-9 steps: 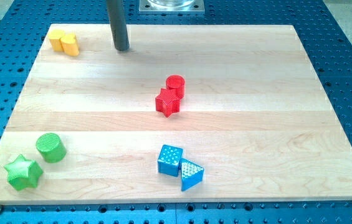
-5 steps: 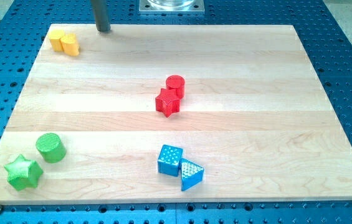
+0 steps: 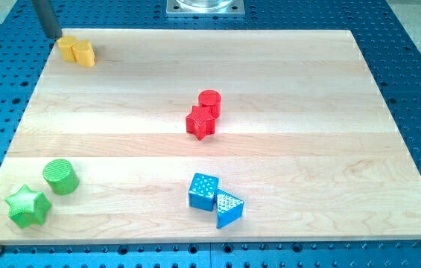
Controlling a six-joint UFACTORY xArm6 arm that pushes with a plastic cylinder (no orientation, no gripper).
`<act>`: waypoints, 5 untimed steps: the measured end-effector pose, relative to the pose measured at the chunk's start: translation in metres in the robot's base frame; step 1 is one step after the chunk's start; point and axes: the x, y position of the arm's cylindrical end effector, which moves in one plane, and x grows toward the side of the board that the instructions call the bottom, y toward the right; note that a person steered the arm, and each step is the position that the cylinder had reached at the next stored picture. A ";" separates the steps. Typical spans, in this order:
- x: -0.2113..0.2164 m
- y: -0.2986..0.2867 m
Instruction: Move the yellow blocks diagonally to the red blocks
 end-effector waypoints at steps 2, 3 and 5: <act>0.053 0.007; 0.051 0.030; 0.035 0.058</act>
